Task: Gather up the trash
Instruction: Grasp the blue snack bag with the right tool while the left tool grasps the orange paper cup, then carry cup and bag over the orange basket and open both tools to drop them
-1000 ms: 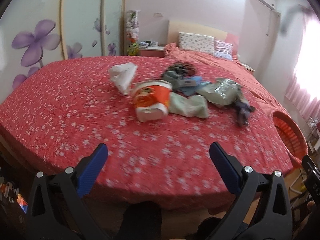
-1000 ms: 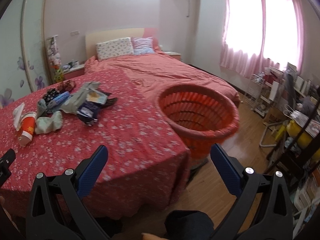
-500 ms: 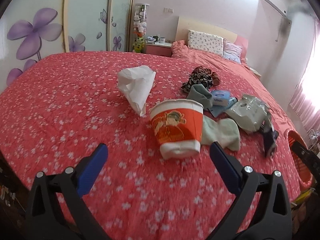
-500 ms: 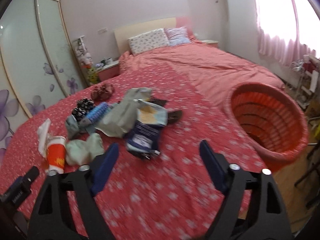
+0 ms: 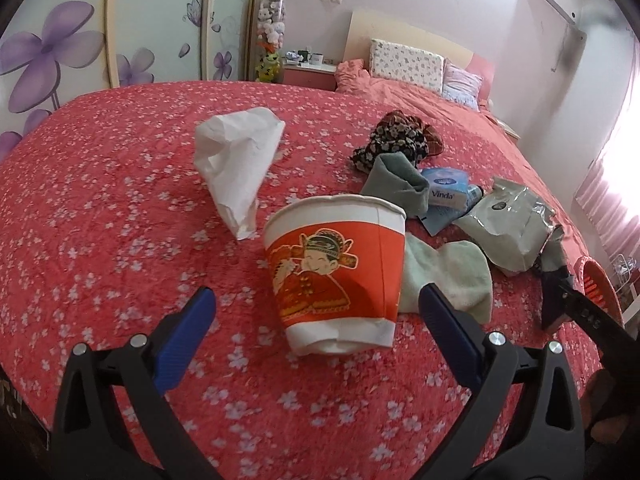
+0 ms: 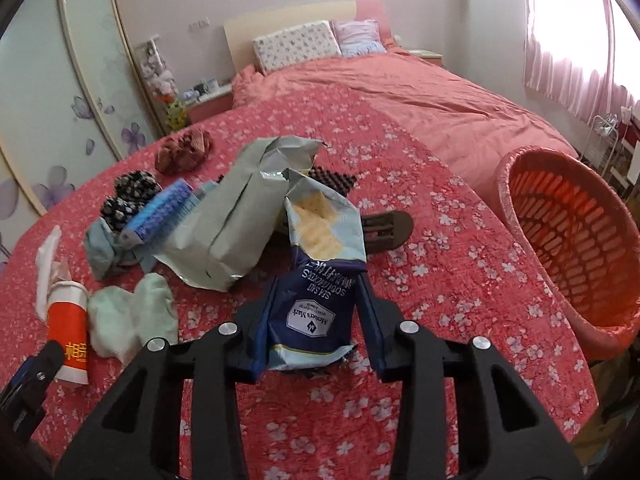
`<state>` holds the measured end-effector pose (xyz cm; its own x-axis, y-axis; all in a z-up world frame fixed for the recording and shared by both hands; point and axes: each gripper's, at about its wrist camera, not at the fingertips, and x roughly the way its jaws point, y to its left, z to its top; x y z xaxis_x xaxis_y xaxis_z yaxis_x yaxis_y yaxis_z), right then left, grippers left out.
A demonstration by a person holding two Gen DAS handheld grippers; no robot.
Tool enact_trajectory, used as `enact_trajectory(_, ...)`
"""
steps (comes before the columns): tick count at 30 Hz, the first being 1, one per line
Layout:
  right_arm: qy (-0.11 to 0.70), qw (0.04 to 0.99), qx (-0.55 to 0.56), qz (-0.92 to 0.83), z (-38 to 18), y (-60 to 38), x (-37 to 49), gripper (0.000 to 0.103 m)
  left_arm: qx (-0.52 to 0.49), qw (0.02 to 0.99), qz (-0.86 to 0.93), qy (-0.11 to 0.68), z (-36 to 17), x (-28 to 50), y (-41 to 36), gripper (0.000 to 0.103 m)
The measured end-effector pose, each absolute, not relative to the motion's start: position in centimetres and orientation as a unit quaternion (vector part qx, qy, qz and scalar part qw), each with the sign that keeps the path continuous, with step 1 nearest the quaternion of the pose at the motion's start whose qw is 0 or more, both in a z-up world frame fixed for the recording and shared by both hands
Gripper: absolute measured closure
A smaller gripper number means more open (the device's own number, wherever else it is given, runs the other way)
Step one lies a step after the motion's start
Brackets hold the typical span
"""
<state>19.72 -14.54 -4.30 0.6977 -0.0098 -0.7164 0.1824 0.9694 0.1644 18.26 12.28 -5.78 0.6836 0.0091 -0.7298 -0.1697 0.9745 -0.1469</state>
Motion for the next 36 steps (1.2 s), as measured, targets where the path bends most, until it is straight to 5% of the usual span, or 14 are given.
enact_trajectory(2,0.378,0.918,0.105,-0.053,-3.9,-14.7,19.1,0.083,-0.101,0.91,0.047,0.399,-6.0,18.7,12.1,0.004)
enact_trajectory(5,0.374,0.92,0.107,-0.05,-3.6,-15.2,18.5,0.086,-0.101,0.908,0.048,0.404,-6.3,19.2,11.9,0.004)
enact_trajectory(10,0.366,0.923,0.107,-0.048,-3.3,-15.8,17.8,0.087,-0.107,0.904,0.047,0.411,-6.8,19.9,12.0,0.005)
enact_trajectory(17,0.358,0.926,0.109,-0.047,-3.0,-16.4,17.4,0.087,-0.114,0.897,0.032,0.425,-7.7,21.0,11.6,0.028)
enact_trajectory(36,0.302,0.941,0.143,-0.054,0.5,-19.8,14.3,0.087,-0.099,0.927,-0.024,0.361,-1.5,18.2,8.4,0.029)
